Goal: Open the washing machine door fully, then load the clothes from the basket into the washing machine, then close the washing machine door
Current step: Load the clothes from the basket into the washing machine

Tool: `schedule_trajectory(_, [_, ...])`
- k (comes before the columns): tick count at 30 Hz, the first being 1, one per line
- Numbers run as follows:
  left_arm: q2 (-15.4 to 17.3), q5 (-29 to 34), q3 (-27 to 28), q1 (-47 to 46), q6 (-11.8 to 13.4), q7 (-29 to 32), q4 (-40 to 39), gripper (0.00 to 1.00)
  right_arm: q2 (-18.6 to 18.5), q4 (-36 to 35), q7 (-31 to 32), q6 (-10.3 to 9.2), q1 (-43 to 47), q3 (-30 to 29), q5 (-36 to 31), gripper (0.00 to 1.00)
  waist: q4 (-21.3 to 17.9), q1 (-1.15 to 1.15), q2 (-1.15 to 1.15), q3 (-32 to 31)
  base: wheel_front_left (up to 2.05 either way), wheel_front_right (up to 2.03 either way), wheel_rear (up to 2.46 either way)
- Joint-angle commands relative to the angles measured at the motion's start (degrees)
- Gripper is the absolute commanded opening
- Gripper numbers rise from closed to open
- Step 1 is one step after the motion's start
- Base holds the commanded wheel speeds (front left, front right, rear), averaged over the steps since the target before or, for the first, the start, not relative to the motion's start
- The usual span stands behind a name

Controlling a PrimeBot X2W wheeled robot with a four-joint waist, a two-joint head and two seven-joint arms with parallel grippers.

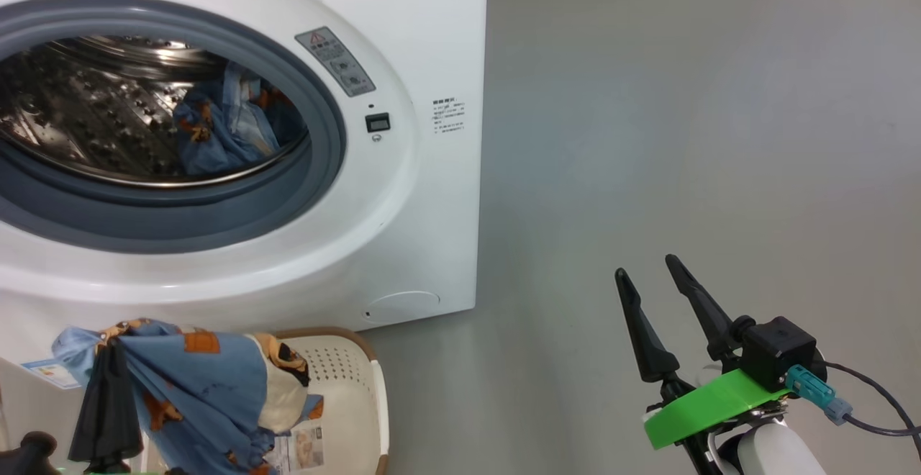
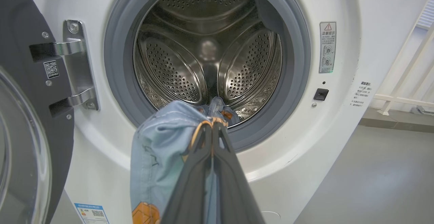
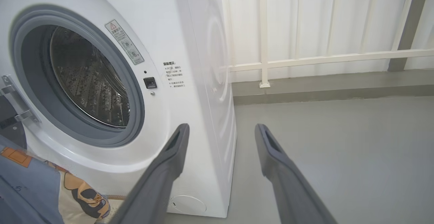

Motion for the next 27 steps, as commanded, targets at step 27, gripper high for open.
schedule_trajectory(27, [10.57, 0.27, 0.05, -34.71, -0.18, -0.55, 11.35, 0.0, 0.32, -5.78, -0.28, 0.35, -6.31, 1.72, 0.99, 1.0, -3.36, 0.0, 0.0, 22.12, 0.0, 0.0, 0.0])
